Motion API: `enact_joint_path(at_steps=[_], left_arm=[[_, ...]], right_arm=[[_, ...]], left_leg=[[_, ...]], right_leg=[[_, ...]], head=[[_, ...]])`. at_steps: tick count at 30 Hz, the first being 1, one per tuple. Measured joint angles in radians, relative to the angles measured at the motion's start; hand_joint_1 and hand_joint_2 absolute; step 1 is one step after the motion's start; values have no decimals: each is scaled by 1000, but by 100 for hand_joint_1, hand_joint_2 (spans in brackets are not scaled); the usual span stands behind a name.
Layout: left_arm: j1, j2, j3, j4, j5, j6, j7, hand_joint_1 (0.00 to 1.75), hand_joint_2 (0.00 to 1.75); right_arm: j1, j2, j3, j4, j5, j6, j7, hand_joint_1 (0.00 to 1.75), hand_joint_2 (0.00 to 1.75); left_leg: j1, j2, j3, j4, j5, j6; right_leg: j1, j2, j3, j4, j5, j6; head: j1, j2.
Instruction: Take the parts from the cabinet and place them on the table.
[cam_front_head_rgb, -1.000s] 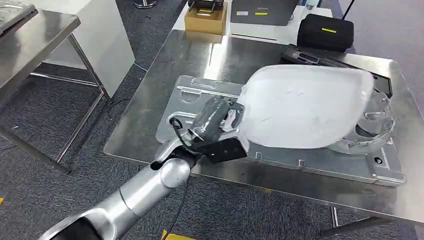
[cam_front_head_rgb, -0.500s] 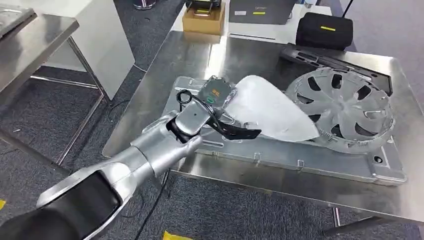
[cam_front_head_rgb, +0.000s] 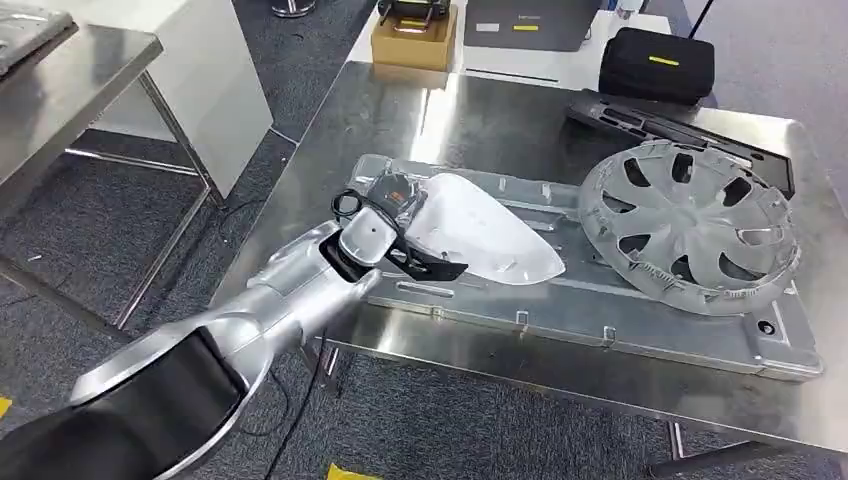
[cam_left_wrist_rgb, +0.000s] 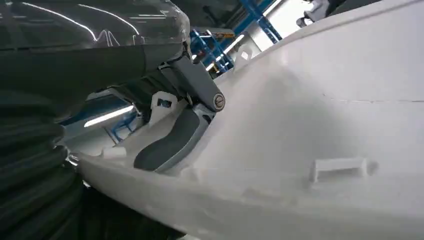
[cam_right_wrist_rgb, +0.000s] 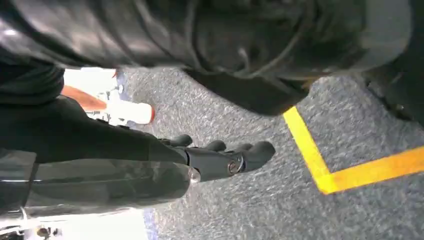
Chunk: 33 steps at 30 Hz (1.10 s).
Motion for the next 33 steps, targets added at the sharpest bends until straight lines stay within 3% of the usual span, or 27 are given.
enact_joint_path(at_steps=[2, 3, 4, 5, 6, 7, 8, 10, 12, 15, 16, 17, 18, 20, 21, 22, 23, 25, 26, 27, 29, 30, 31, 32, 33], left_arm=[[-1, 0, 1, 4, 24, 25, -1, 0, 175], [-1, 0, 2, 5, 30, 30, -2, 0, 0], [1, 0, 2, 8, 36, 31, -4, 0, 0], [3, 0, 2, 11, 43, 31, -8, 0, 0], [7, 0, 3, 15, 67, 35, -23, 0, 0], [10, 0, 10, 17, 99, 43, -44, 0, 0], [13, -2, 26, 18, 140, 54, -74, 0, 0], [19, -8, 66, 18, 197, 76, -116, 0, 0], [22, -13, 110, 18, 222, 96, -133, 0, 0], [28, -17, 155, 19, 236, 127, -145, 0, 0], [29, -18, 164, 19, 241, 134, -147, 0, 0], [29, -18, 174, 19, 246, 144, -148, 0, 0], [28, -18, 184, 19, 249, 154, -150, 0, 0], [33, -18, 198, 19, 258, 170, -155, 0, 0], [39, -18, 205, 19, 267, 178, -158, 0, 0], [44, -18, 213, 19, 272, 187, -166, 0, 0], [46, -18, 220, 19, 278, 194, -172, 0, 0], [44, -19, 232, 18, 283, 203, -186, 0, 0], [41, -20, 235, 18, 280, 204, -189, 0, 0], [39, -24, 235, 17, 275, 205, -190, 0, 0], [40, -26, 235, 16, 269, 204, -190, 0, 0], [41, -26, 235, 15, 267, 204, -190, 0, 0], [40, -26, 235, 12, 267, 203, -191, 0, 0], [39, -29, 235, 10, 267, 203, -193, 0, 0], [37, -32, 235, 9, 269, 202, -196, 0, 0]], right_arm=[[2, 0, 2, 0, 5, 0, 0, 0, 0], [3, 0, 3, 0, 6, 0, 0, 0, 0], [4, 0, 5, 0, 7, 0, 0, 0, 0], [6, 0, 7, 0, 8, 0, 0, 0, 0], [8, 0, 8, 0, 8, 0, 0, 0, 0], [8, 0, 8, 0, 8, 0, -1, 0, 0], [8, 0, 8, 0, 8, 0, -2, 0, 0], [7, 0, 8, 0, 10, 0, -4, 0, 0], [5, 0, 9, 0, 11, 0, -5, 0, 0], [4, 0, 11, 0, 14, 0, -7, 0, 0], [3, 0, 11, 0, 14, 0, -7, 0, 0], [2, 0, 11, 0, 14, -1, -7, 0, 0], [1, 0, 12, 0, 16, -1, -7, 0, 0], [-1, 0, 13, 0, 18, -1, -7, 0, 0], [0, 0, 14, 1, 20, -2, -7, 0, 0], [0, -1, 14, 1, 23, -2, -6, 0, 0], [0, -2, 14, 1, 26, -3, -5, 0, 0], [0, -2, 15, 2, 30, -4, -3, 0, 0], [-1, -3, 15, 3, 32, -5, -3, 0, 0], [-2, -4, 15, 3, 32, -6, -3, 0, 0], [-3, -5, 15, 5, 34, -7, -3, 0, 0], [-3, -6, 15, 6, 35, -9, -3, 0, 0], [-3, -8, 15, 7, 35, -10, -3, 0, 0], [-2, -10, 15, 7, 35, -12, -3, 0, 0], [-3, -11, 15, 7, 35, -13, -3, 0, 0]], left_leg=[[5, 2, 11, -12, 3, 12], [5, 2, 11, -12, 3, 16], [3, 2, 11, -11, 2, 17], [2, 2, 11, -11, 1, 18], [1, 1, 12, -10, 0, 19], [1, 0, 13, -9, -2, 20], [1, -1, 14, -7, -3, 20], [1, -5, 19, -4, -10, 15], [-6, -7, 13, 2, -13, 7], [-5, -3, 16, -5, -13, -6], [-5, -2, 10, 1, -23, -12], [-3, -1, 3, 30, -43, -16], [-2, 0, -22, 89, -79, -19], [0, 0, -100, 250, -149, -24], [1, 0, -130, 309, -164, -26], [1, 1, -136, 316, -154, -26], [3, 1, -118, 275, -120, -25], [3, 1, -37, 108, -30, -19], [3, 2, -4, 34, -7, -14], [-1, 0, 9, 14, -12, -13], [0, -1, 4, 15, -9, -8], [-4, -1, 4, 16, -6, -4], [1, 1, 5, 4, 2, 8], [2, 4, 5, -1, 9, 16], [3, 5, -1, -3, 14, 22]], right_leg=[[-5, 2, -20, 52, -37, 6], [-6, 2, -55, 123, -73, 9], [-6, 2, -99, 208, -108, 11], [-6, 2, -132, 266, -125, 13], [-6, 2, -153, 298, -123, 14], [-6, 2, -149, 281, -100, 14], [-6, 2, -124, 227, -61, 12], [-6, 2, -43, 59, 27, 5], [2, 5, -19, 2, 13, -2], [3, 10, -22, 6, 13, -12], [-7, 9, -16, -2, 18, -22], [-5, 9, -12, -6, 18, -27], [-5, 7, -11, -6, 17, -31], [-3, 5, -10, -5, 14, -35], [-3, 4, -9, -4, 15, -35], [-3, 4, -9, -3, 14, -35], [-3, 4, -9, -1, 14, -35], [-3, 5, -8, 5, 12, -33], [-3, 6, -10, 7, 9, -30], [5, 7, -15, 16, 8, -25], [4, 6, -19, 14, 13, -17], [2, 6, -18, 10, 18, -10], [3, 7, -20, 12, 15, -4], [-3, 6, -25, 28, -11, -1], [-3, 6, -40, 78, -60, 3]], head=[[1, 0], [1, 0], [1, 0], [1, 0], [1, 0], [1, 0], [1, 0], [1, 0], [0, 0], [0, 0], [0, 0], [0, 0], [0, 0], [0, 0], [-1, 0], [0, 0], [-1, 0], [-1, 0], [0, 0], [0, 0], [0, 0], [0, 0], [0, 0], [1, 0], [1, 0]])
